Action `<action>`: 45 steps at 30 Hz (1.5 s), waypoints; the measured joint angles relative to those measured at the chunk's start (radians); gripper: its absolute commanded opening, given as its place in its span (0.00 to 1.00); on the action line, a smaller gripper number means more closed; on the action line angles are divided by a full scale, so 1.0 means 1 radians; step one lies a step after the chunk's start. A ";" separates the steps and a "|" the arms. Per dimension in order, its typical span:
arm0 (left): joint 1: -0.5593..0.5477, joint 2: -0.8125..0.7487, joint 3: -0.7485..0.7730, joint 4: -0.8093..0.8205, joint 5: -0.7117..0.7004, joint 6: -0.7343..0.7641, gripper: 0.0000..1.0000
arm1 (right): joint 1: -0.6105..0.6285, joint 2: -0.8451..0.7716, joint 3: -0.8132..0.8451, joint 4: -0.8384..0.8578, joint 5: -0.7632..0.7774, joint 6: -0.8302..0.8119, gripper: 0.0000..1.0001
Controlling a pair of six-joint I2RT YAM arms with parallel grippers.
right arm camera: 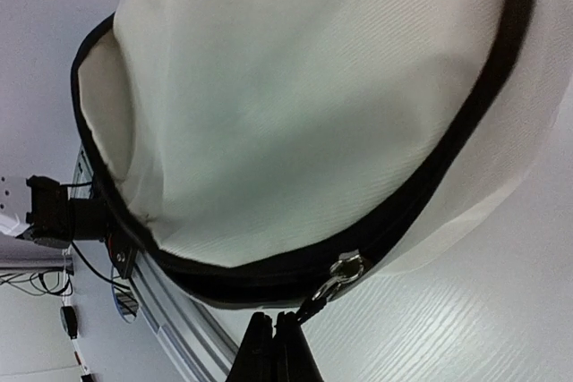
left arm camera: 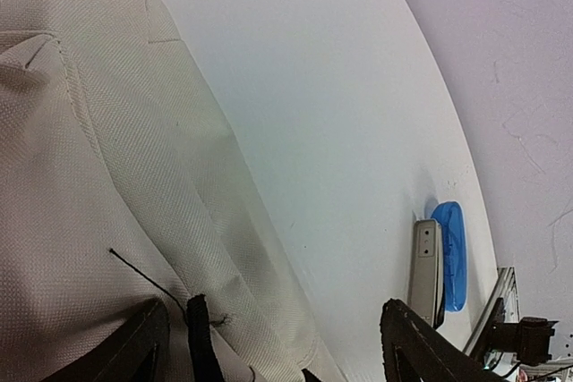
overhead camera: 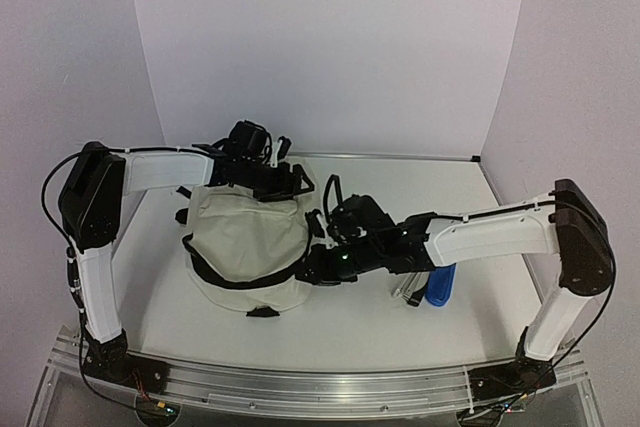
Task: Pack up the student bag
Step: Zip the student bag at the center of the board.
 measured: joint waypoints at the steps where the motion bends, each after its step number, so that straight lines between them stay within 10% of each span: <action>1: 0.000 0.000 -0.003 0.005 -0.001 -0.002 0.82 | 0.016 0.000 0.000 0.001 -0.004 0.000 0.00; 17: 0.002 -0.122 -0.069 -0.047 -0.026 0.089 0.90 | 0.033 -0.009 -0.007 0.017 0.072 0.065 0.00; 23: -0.023 -0.252 -0.116 -0.160 -0.047 0.294 0.63 | 0.004 -0.015 -0.032 0.017 0.078 0.078 0.00; 29: -0.067 -0.223 -0.111 -0.237 0.003 0.379 0.60 | -0.001 -0.015 -0.039 0.018 0.078 0.089 0.00; 45: -0.087 -0.092 -0.092 -0.193 0.187 -0.114 0.60 | -0.001 -0.020 -0.055 0.026 0.079 0.109 0.00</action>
